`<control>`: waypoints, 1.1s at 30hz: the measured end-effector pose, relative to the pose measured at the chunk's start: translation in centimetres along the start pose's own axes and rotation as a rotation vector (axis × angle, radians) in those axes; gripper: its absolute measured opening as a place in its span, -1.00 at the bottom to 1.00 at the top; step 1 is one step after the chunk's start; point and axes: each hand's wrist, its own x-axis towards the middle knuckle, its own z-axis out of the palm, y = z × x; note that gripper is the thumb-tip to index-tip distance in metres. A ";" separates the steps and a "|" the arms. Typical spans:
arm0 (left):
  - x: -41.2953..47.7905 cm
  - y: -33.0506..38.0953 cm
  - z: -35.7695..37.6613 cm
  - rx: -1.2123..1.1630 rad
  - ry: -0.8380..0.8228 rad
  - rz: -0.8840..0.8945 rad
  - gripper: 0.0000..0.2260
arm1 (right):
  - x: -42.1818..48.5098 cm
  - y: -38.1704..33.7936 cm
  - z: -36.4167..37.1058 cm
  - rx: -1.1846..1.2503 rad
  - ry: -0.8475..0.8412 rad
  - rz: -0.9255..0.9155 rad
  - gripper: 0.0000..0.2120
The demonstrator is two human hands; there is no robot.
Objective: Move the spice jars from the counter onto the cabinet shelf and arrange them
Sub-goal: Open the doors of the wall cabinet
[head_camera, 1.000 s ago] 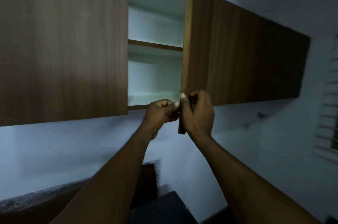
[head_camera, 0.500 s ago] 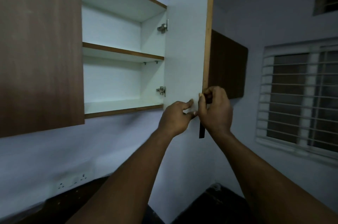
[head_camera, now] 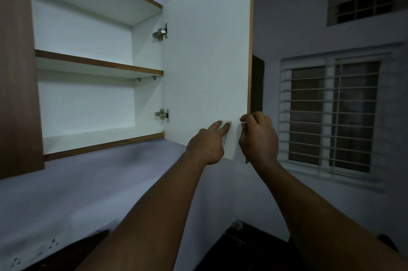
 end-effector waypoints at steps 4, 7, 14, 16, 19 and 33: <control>1.4 0.7 1.4 -0.012 -0.043 0.025 -0.23 | 0.0 1.7 0.8 -0.036 -0.049 -0.016 -0.72; 2.3 0.7 2.3 0.001 -0.100 0.037 -0.23 | 0.3 2.5 1.6 -0.049 -0.077 0.027 -0.71; 3.5 -0.4 3.3 0.035 -0.148 0.019 -0.25 | 1.1 3.3 4.4 -0.044 -0.128 0.065 -0.72; 3.4 -1.5 3.2 0.049 -0.151 0.004 -0.27 | 1.2 3.0 5.3 -0.022 -0.133 0.079 -0.73; 2.9 -3.9 2.7 0.067 -0.129 -0.072 -0.30 | 1.1 1.4 6.7 0.054 -0.162 0.076 -0.70; -8.5 -19.7 -9.2 0.788 -0.162 -0.505 -0.90 | -0.7 -17.9 15.9 0.476 -0.619 -0.211 -0.74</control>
